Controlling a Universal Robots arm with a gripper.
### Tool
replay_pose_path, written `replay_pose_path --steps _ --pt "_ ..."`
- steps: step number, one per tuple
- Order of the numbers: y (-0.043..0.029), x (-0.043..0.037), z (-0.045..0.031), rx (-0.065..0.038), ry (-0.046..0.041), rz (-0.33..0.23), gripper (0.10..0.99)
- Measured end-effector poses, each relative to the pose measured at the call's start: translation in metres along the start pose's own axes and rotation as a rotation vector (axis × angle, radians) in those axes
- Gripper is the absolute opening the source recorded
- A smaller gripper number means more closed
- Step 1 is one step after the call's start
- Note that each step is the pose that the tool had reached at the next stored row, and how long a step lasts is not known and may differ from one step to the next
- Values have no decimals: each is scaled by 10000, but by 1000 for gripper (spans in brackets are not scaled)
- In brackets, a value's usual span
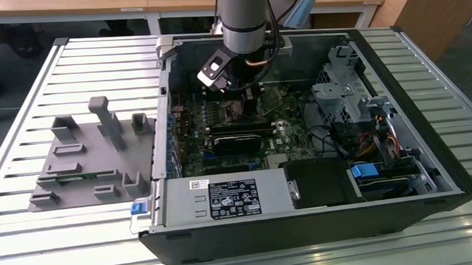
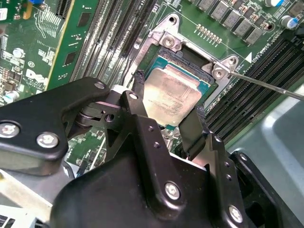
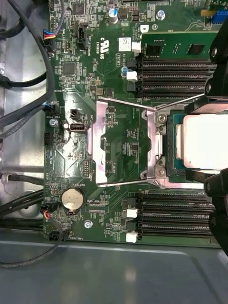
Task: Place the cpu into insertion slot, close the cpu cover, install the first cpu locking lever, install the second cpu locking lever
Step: 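Place the cpu into insertion slot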
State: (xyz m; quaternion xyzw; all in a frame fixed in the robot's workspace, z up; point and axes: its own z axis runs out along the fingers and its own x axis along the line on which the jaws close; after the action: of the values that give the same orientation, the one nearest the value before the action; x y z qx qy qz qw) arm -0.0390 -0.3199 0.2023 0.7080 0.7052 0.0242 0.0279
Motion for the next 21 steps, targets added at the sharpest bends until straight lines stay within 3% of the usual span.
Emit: replay_pose_path --steps 21 --pt "-10 31 103 4 -11 88 541"
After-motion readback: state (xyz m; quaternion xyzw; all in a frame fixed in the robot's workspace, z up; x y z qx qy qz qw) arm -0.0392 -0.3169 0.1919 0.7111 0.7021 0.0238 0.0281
